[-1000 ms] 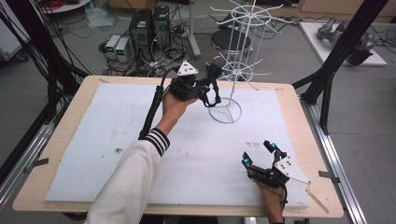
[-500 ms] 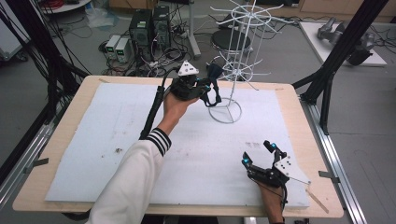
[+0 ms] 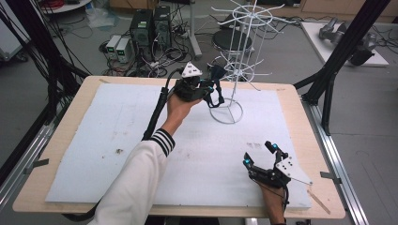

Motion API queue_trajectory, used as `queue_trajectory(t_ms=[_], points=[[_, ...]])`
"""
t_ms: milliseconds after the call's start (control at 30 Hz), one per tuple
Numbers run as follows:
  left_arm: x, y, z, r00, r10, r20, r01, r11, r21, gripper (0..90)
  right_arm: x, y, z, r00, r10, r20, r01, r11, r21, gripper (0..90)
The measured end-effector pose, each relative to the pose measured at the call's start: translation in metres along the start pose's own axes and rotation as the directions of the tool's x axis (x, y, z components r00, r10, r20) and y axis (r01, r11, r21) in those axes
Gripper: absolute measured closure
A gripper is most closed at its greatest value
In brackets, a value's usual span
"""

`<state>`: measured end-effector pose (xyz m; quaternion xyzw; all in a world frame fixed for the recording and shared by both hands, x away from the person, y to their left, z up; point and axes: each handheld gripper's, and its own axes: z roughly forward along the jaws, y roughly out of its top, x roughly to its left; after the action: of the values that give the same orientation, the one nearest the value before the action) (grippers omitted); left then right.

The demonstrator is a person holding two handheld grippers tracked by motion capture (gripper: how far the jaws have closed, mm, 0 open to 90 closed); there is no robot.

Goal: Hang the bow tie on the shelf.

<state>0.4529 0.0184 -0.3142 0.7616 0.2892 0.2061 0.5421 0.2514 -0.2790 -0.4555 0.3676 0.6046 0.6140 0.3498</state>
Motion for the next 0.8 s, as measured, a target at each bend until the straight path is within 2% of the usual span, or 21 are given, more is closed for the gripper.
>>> queue_trajectory(t_ms=[233, 367, 500, 567, 600, 633, 700, 800], points=[[-0.001, -0.001, 0.007, 0.9999, -0.010, 0.008, 0.010, 0.9999, -0.004, 74.4, -0.001, 0.000, 0.000, 1.0000, -0.005, 0.001, 0.005, 1.000, -0.006, 10.2], [-0.001, -0.004, 0.010, 0.9999, -0.016, 0.007, 0.016, 0.9998, 0.009, 74.2, 0.000, 0.000, 0.000, 1.0000, -0.006, 0.000, 0.006, 1.000, -0.004, 10.2], [-0.002, -0.004, 0.010, 0.9999, -0.007, 0.008, 0.006, 0.9998, 0.017, 73.0, 0.000, 0.000, 0.000, 1.0000, -0.004, 0.000, 0.004, 1.000, -0.005, 10.2], [-0.002, -0.005, 0.010, 0.9998, -0.015, 0.014, 0.015, 0.9996, 0.025, 67.0, 0.000, 0.000, 0.000, 1.0000, 0.003, -0.001, -0.003, 1.000, 0.002, 10.2], [-0.002, -0.005, 0.010, 0.9996, -0.026, 0.011, 0.026, 0.9991, 0.035, 56.1, 0.000, 0.000, 0.000, 1.0000, -0.002, 0.001, 0.002, 1.000, -0.001, 10.1], [-0.001, -0.006, 0.011, 0.9994, -0.034, 0.008, 0.034, 0.9986, 0.041, 56.1, 0.000, 0.000, 0.000, 1.0000, 0.002, -0.001, -0.002, 1.000, 0.002, 10.2], [0.001, -0.009, 0.012, 0.9992, -0.039, 0.008, 0.038, 0.9969, 0.069, 42.8, 0.000, 0.000, 0.000, 1.0000, -0.004, 0.000, 0.004, 1.000, -0.002, 10.2], [0.005, -0.017, 0.010, 0.9988, -0.037, 0.030, 0.035, 0.9964, 0.078, 24.2, 0.000, 0.000, 0.000, 1.0000, -0.006, -0.003, 0.006, 1.000, 0.001, 10.2]])
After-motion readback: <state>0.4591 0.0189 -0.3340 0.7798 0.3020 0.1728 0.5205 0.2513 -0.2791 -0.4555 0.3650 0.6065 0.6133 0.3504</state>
